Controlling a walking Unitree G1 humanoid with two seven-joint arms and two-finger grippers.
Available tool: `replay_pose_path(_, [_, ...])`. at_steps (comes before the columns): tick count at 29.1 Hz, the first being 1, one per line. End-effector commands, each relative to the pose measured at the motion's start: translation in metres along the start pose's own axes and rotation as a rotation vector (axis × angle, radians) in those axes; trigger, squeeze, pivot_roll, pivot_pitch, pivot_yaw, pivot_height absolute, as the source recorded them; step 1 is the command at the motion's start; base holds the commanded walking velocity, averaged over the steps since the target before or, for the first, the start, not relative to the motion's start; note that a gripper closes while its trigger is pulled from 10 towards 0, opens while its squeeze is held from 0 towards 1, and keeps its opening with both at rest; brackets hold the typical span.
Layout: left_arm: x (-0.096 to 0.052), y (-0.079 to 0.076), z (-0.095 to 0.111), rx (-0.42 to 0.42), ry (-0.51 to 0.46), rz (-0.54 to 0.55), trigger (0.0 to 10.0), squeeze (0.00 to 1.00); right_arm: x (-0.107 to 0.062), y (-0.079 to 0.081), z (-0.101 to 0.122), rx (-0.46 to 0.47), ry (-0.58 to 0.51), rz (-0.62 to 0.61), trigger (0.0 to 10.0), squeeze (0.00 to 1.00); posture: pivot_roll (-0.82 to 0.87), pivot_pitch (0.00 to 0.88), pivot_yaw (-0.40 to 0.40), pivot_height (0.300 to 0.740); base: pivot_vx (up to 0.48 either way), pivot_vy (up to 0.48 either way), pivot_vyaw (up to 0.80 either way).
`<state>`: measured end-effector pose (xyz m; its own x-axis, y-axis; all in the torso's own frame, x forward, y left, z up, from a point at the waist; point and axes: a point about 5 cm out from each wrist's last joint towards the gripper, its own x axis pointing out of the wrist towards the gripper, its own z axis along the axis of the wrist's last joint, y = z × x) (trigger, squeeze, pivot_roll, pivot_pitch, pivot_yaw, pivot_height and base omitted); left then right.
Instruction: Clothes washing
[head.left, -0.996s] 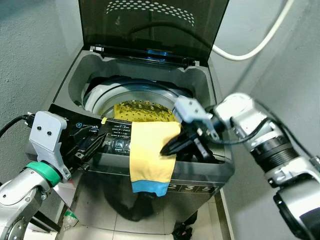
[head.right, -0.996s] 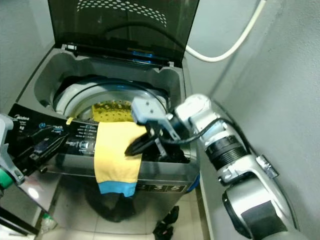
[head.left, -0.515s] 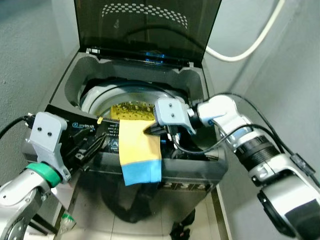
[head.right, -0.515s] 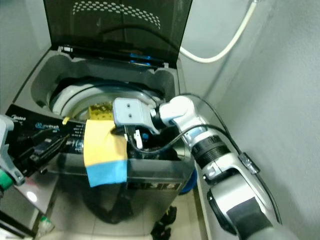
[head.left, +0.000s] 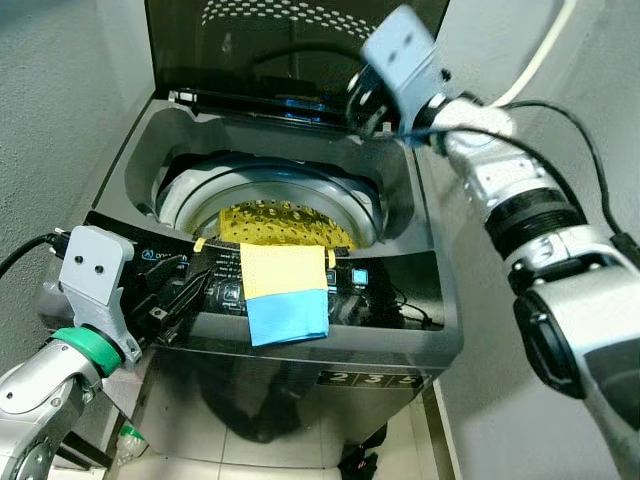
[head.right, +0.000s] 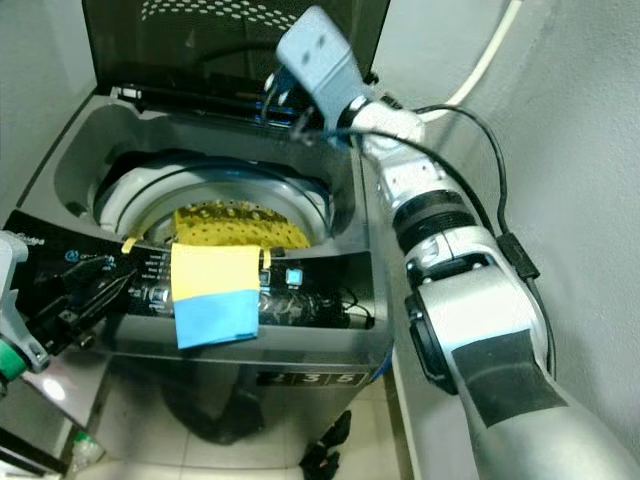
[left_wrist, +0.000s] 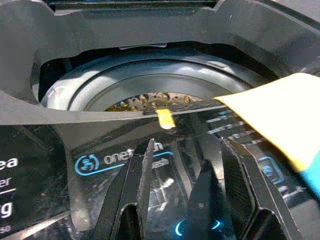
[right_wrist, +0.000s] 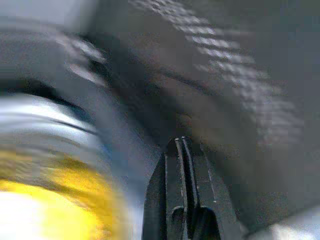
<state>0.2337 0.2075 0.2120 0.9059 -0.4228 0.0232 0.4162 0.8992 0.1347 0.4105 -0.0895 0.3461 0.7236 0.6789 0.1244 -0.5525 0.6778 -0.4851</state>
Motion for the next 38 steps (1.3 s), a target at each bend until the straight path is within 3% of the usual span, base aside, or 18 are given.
replay_pose_path(1, [-0.001, -0.003, -0.002, -0.012, 0.005, -0.013, 10.0, 0.00, -0.004, 0.022, -0.007, 0.117, -0.052, 0.326, 3.9, 0.00, 0.11, 0.035, -0.102, 0.740, 0.000, 0.000, 0.00])
replay_pose_path(2, [-0.001, -0.003, -0.002, -0.012, 0.006, -0.016, 10.0, 0.00, -0.010, 0.033, -0.008, 0.124, -0.077, 0.524, 3.3, 0.00, 0.11, 0.035, -0.102, 0.740, 0.000, 0.000, 0.00])
replay_pose_path(3, [-0.001, -0.003, -0.002, -0.012, 0.006, -0.016, 10.0, 0.00, -0.010, 0.033, -0.008, 0.124, -0.077, 0.524, 3.3, 0.00, 0.11, 0.035, -0.102, 0.740, 0.000, 0.000, 0.00])
replay_pose_path(4, [-0.001, -0.004, -0.002, -0.013, 0.007, -0.019, 10.0, 0.00, -0.016, 0.042, -0.011, 0.135, -0.078, 0.683, 3.3, 0.00, 0.10, 0.035, -0.098, 0.740, 0.000, 0.000, 0.00])
replay_pose_path(5, [-0.001, -0.003, -0.001, -0.012, 0.007, -0.021, 10.0, 0.00, -0.023, 0.053, -0.016, 0.178, -0.065, 0.835, 0.0, 0.00, 0.10, 0.035, -0.098, 0.740, 0.000, 0.000, 0.00])
replay_pose_path(6, [-0.001, -0.003, -0.001, -0.012, 0.007, -0.021, 10.0, 0.00, -0.023, 0.053, -0.016, 0.178, -0.065, 0.835, 0.0, 0.00, 0.10, 0.035, -0.098, 0.740, 0.000, 0.000, 0.00])
replay_pose_path(8, [0.000, -0.003, -0.001, -0.010, 0.007, -0.023, 10.0, 0.00, -0.037, 0.071, -0.029, 0.215, 0.004, 1.034, 0.0, 0.00, 0.10, 0.038, -0.090, 0.740, 0.000, 0.000, 0.00])
replay_pose_path(13, [0.000, -0.002, -0.001, -0.009, 0.008, -0.025, 10.0, 0.00, -0.045, 0.079, -0.037, 0.212, 0.046, 1.111, 0.0, 0.00, 0.10, 0.038, -0.090, 0.740, 0.000, 0.000, 0.00])
replay_pose_path(15, [-0.001, -0.004, 0.000, -0.010, 0.016, -0.050, 10.0, 0.00, -0.061, 0.091, -0.051, 0.183, 0.164, 1.226, 0.0, 0.00, 0.11, 0.036, -0.085, 0.740, 0.000, 0.000, 0.00])
replay_pose_path(20, [-0.003, -0.008, -0.001, -0.015, 0.035, -0.099, 10.0, 0.00, -0.067, 0.098, -0.063, 0.132, 0.257, 1.276, 0.0, 0.00, 0.11, 0.034, -0.082, 0.740, 0.000, 0.000, 0.00])
replay_pose_path(23, [-0.004, -0.009, -0.001, -0.016, 0.043, -0.115, 10.0, 0.00, -0.054, 0.099, -0.070, 0.023, 0.248, 1.199, 0.0, 0.00, 0.11, 0.034, -0.082, 0.740, 0.000, 0.000, 0.00])
replay_pose_path(25, [-0.003, -0.009, -0.001, -0.014, 0.042, -0.111, 10.0, 0.00, -0.033, 0.099, -0.067, -0.046, 0.212, 0.996, 0.9, 0.00, 0.11, 0.034, -0.084, 0.740, 0.000, 0.000, 0.00])
replay_pose_path(29, [-0.003, -0.008, 0.000, -0.013, 0.040, -0.108, 10.0, 0.00, -0.015, 0.091, -0.055, -0.034, 0.166, 0.755, 2.3, 0.00, 0.11, 0.035, -0.086, 0.740, 0.000, 0.000, 0.00])
replay_pose_path(31, [-0.004, -0.008, 0.000, -0.014, 0.039, -0.105, 10.0, 0.00, 0.003, 0.069, -0.036, 0.054, 0.084, 0.454, 1.7, 0.00, 0.11, 0.035, -0.090, 0.740, 0.000, 0.000, 0.00])
replay_pose_path(32, [-0.004, -0.008, 0.000, -0.013, 0.039, -0.104, 10.0, 0.00, 0.008, 0.054, -0.026, 0.107, 0.046, 0.293, 3.1, 0.00, 0.11, 0.035, -0.090, 0.740, 0.000, 0.000, 0.00])
replay_pose_path(33, [-0.004, -0.008, 0.000, -0.013, 0.039, -0.104, 10.0, 0.00, 0.008, 0.054, -0.026, 0.107, 0.046, 0.293, 3.1, 0.00, 0.11, 0.035, -0.090, 0.740, 0.000, 0.000, 0.00])
replay_pose_path(35, [-0.004, -0.007, 0.000, -0.013, 0.038, -0.098, 10.0, 0.00, 0.008, 0.022, -0.015, 0.172, 0.002, 0.000, 3.1, 0.00, 0.11, 0.035, -0.091, 0.740, 0.000, 0.000, 0.00])
replay_pose_path(38, [-0.004, -0.007, 0.000, -0.012, 0.035, -0.092, 10.0, 0.00, 0.003, 0.000, -0.009, 0.205, -0.030, -0.167, 3.5, 0.00, 0.11, 0.035, -0.091, 0.740, 0.000, 0.000, 0.00])
